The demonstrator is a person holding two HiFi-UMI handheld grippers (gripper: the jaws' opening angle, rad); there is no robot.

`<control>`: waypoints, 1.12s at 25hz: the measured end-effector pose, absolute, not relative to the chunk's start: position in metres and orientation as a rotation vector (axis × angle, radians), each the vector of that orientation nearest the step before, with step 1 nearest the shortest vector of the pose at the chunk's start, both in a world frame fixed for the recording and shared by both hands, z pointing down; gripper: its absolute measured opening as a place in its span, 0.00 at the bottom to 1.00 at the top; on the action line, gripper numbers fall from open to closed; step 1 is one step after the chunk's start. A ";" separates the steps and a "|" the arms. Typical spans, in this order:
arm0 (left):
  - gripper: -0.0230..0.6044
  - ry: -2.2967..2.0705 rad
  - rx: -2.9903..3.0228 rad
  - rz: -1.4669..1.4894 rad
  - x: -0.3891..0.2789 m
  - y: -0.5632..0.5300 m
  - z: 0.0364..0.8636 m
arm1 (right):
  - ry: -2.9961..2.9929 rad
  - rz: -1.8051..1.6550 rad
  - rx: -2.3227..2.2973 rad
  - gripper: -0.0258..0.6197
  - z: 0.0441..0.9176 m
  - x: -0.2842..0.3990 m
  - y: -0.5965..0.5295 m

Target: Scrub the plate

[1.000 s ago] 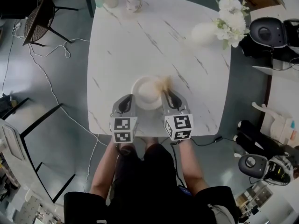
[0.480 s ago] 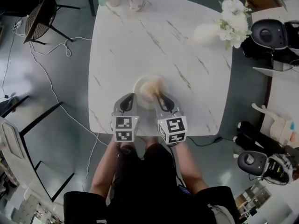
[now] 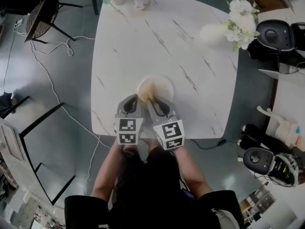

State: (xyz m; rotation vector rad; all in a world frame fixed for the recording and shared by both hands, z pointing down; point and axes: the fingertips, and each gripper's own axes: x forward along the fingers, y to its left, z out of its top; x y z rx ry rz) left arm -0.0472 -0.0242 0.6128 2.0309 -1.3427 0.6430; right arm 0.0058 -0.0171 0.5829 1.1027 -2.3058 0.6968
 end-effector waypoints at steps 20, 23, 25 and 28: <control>0.05 -1.338 2.036 0.654 -0.047 -0.024 0.613 | -2.224 0.654 1.285 0.15 0.569 0.071 -0.038; 0.05 -1.339 2.039 0.658 -0.046 -0.023 0.613 | -2.201 0.655 1.307 0.15 0.572 0.082 -0.037; 0.05 -1.340 2.040 0.657 -0.046 -0.023 0.613 | -2.190 0.657 1.319 0.15 0.573 0.087 -0.036; 0.05 -1.343 2.044 0.660 -0.046 -0.023 0.612 | -2.179 0.659 1.323 0.15 0.576 0.091 -0.033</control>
